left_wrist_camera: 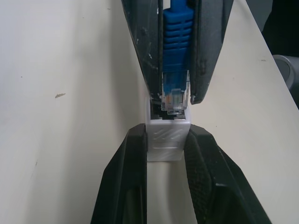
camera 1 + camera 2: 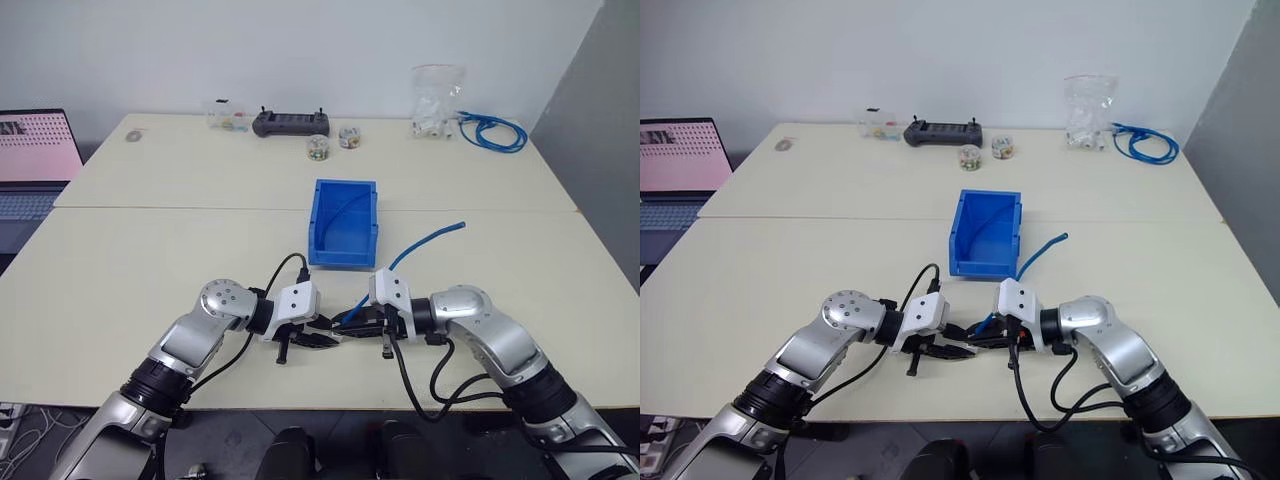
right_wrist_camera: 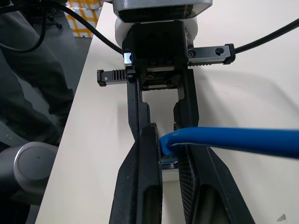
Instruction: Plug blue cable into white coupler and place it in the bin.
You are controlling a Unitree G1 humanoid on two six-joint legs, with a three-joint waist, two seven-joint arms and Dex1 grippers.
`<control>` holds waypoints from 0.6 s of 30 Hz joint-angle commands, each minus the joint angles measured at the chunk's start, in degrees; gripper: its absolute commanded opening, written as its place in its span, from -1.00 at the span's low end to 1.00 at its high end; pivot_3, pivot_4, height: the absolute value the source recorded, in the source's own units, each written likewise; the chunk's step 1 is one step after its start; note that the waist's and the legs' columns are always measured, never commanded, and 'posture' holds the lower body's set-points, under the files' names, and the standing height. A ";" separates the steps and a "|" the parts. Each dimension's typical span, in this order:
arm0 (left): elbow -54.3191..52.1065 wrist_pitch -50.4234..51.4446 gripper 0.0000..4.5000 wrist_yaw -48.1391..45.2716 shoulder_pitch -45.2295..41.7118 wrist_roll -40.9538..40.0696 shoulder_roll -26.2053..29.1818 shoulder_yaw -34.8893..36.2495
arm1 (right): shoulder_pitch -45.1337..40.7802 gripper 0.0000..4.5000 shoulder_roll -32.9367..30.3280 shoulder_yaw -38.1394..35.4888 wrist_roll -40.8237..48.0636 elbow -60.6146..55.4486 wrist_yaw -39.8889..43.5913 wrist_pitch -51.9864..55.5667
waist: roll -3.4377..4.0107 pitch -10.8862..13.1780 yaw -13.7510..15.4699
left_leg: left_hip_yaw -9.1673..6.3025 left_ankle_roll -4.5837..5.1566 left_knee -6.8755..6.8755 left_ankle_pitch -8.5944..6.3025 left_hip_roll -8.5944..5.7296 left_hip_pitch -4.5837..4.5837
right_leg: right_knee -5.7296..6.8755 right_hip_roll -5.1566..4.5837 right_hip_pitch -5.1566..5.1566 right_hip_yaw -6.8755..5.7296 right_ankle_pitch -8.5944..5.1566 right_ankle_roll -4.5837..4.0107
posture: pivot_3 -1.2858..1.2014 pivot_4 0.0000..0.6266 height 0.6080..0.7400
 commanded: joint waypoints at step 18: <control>0.48 2.44 -0.65 0.14 1.74 2.23 -0.45 -1.95 | -1.19 -0.92 -0.41 6.62 -3.47 -0.91 1.32 8.92 | 0.01 -0.05 -0.45 | -0.03 0.01 -0.02 -0.01 0.01 0.08 | -0.06 -0.01 0.10 -0.02 -0.04 -0.01 | 0.03 -0.52 1.00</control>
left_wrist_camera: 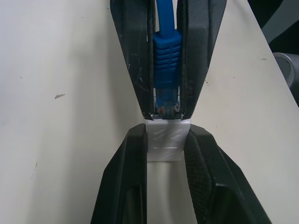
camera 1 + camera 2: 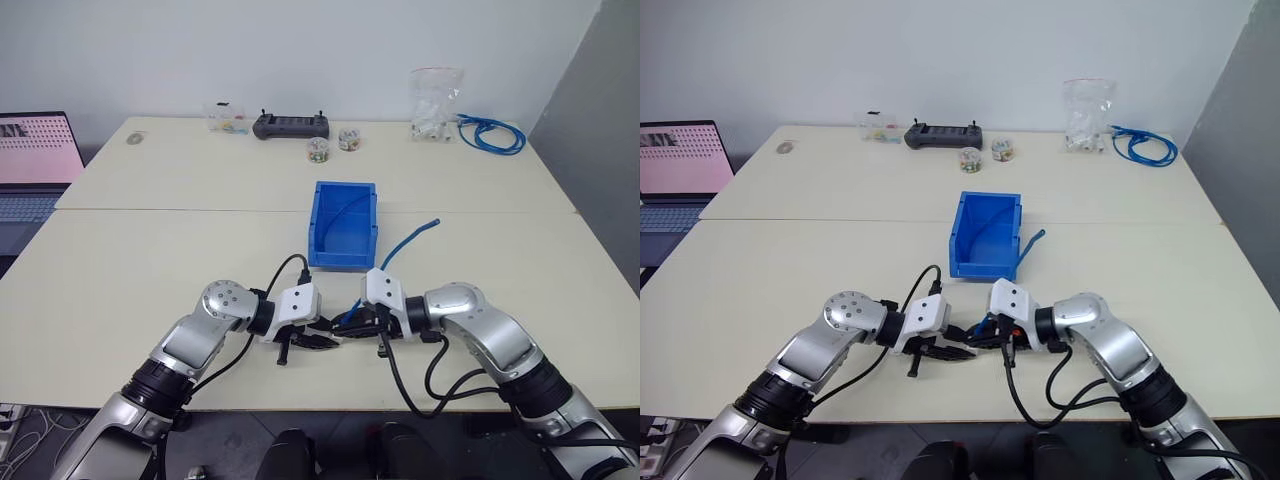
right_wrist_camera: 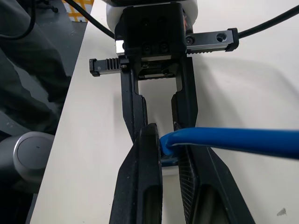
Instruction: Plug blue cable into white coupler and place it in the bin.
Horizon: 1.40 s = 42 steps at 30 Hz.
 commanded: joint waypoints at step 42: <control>-33.74 29.51 1.00 31.58 8.00 -9.29 0.90 25.73 | -32.45 -0.92 1.40 -8.96 -0.36 27.22 2.22 2.83 | 0.05 0.67 -0.88 | 0.01 0.03 -0.08 -0.04 0.08 -0.24 | -0.11 0.03 -0.25 -0.03 0.01 0.03 | 0.03 -0.52 1.00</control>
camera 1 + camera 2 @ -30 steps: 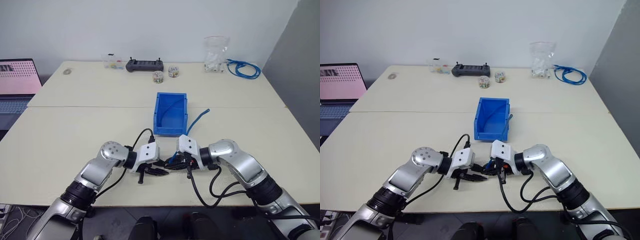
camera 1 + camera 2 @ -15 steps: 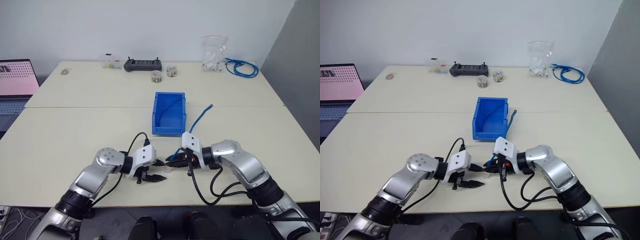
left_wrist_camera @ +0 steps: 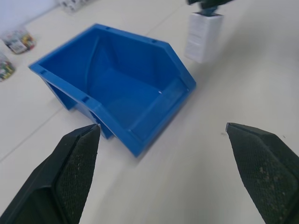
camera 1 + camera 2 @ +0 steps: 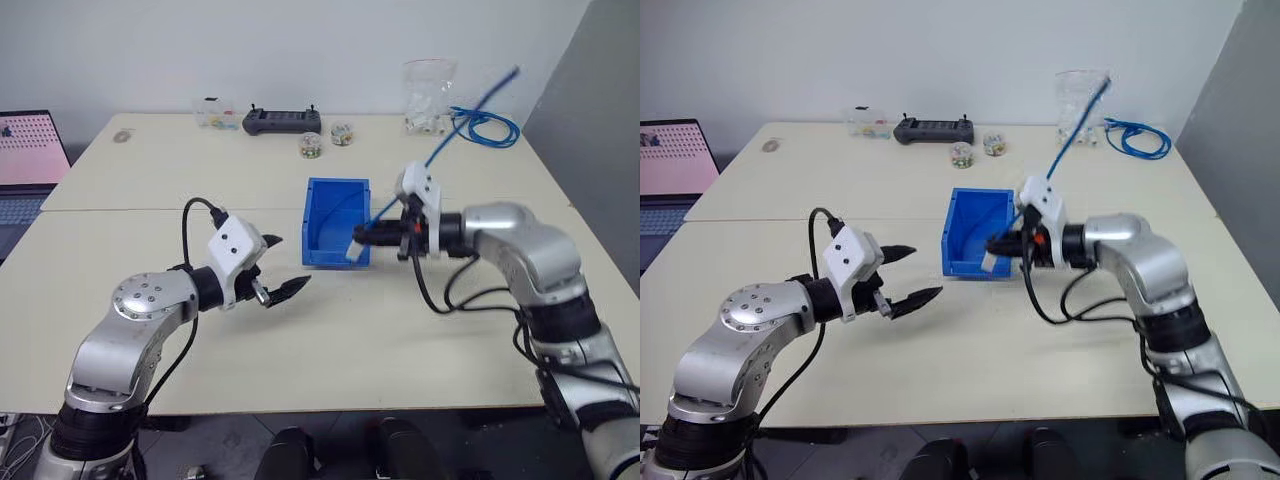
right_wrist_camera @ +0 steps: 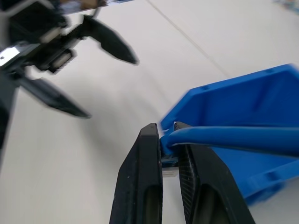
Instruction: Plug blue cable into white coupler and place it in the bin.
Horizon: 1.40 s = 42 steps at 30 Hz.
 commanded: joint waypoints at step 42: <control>14.31 -7.29 1.00 -2.36 -2.63 -1.22 7.55 5.66 | 17.61 0.99 -7.12 -15.26 0.80 -16.80 0.32 2.52 | 0.09 0.14 0.17 | 0.44 -0.17 0.26 0.09 0.17 -1.66 | 0.44 -0.08 -1.67 -0.01 0.40 -0.56 | 0.03 -0.52 1.00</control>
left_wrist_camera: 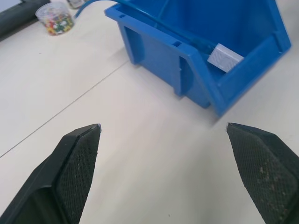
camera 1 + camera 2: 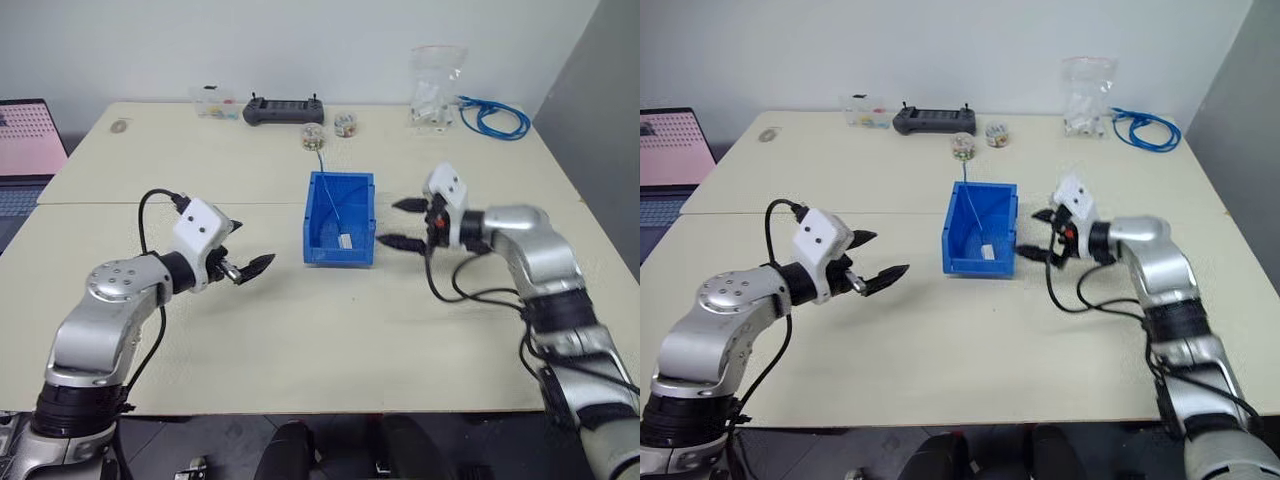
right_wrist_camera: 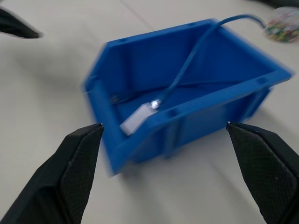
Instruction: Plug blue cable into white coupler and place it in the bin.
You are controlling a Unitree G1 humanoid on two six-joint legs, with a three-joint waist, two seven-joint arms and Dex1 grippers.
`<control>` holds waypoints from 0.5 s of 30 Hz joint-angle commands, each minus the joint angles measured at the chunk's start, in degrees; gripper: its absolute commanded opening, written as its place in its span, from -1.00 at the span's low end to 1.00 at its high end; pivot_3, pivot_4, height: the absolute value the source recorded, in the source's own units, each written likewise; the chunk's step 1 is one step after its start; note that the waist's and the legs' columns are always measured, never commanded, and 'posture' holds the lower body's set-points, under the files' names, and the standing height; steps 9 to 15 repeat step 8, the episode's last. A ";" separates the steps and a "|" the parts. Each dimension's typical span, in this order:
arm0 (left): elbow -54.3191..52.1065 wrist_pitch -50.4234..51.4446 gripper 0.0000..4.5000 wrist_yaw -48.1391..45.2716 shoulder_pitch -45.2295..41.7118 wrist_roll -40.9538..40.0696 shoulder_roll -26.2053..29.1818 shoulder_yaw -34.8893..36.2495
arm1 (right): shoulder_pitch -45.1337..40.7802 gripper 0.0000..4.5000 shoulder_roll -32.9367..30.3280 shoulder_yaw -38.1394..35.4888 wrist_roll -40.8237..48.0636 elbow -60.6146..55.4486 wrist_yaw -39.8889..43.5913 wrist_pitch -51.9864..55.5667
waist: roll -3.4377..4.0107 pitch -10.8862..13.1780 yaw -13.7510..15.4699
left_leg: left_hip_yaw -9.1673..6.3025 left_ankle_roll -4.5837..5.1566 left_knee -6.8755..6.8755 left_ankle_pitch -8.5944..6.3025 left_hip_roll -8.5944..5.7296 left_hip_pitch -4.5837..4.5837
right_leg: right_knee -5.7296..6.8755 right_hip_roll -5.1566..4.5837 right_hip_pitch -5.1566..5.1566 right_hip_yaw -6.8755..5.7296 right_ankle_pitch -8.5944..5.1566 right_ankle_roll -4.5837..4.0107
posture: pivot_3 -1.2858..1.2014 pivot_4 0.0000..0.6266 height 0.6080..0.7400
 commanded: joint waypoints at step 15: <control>2.99 0.69 1.00 -3.03 -2.17 -4.46 1.56 3.01 | 6.67 0.99 -4.72 -7.37 7.13 -14.82 -7.49 10.70 | -0.01 0.00 -0.04 | 0.11 0.04 -0.02 0.02 0.03 0.85 | -0.05 0.09 0.72 0.06 -0.17 0.34 | 0.03 -0.52 1.00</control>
